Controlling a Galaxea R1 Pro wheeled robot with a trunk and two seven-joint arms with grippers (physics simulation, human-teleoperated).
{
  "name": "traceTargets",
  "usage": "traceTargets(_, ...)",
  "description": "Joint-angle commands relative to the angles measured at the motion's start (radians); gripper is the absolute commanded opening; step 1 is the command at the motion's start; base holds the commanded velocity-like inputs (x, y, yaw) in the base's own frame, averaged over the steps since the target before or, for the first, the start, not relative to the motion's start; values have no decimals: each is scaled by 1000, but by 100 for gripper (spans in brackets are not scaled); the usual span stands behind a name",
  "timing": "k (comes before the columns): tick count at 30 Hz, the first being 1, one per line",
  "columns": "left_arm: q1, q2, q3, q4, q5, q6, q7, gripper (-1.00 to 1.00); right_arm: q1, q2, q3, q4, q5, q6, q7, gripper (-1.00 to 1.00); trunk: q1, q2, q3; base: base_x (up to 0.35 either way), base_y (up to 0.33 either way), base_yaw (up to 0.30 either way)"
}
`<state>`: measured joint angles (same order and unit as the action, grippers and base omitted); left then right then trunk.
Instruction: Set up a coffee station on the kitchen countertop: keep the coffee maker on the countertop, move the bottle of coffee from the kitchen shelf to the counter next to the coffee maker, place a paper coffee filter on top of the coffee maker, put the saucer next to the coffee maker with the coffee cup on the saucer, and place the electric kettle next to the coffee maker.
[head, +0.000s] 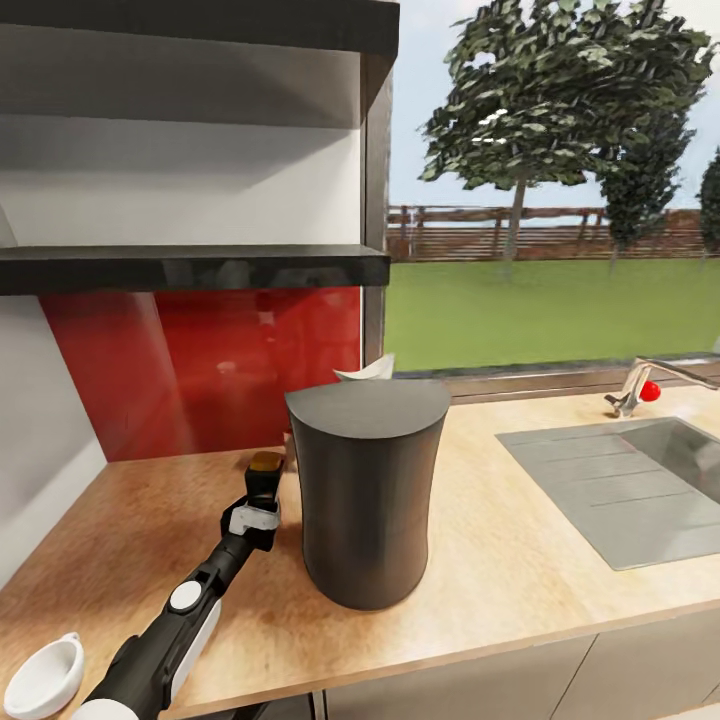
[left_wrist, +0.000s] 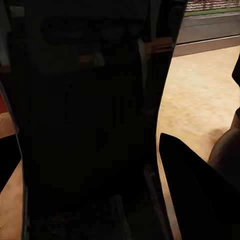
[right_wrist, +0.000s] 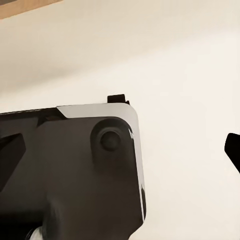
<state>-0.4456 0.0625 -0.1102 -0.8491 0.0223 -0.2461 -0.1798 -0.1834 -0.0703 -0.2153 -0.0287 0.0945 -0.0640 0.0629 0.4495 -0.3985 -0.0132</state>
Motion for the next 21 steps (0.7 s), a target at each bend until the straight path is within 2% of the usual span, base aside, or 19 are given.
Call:
traceTargets(1,-1,1,-1,1,2,-3,0,-100,-1,0,-9,1,10,-3,3,100,0,-2,-1,2,0,0)
traceTargets(5,-1,-1,0,1,0,-2,0,-100,-1,0,-9,1,10,-3,3,100,0,-2,-1,0,0,0)
traceTargets(6,-1,-1,0,1,0,-2,0,100,-1,0,-9,1,10,-3,3,100,0,-2,-1,0,0,0)
traceTargets(21,-1,0,3,21,2,-4,0,100,-1,0,-9,1,10,-5,3,100,0,-2,-1,0,0,0)
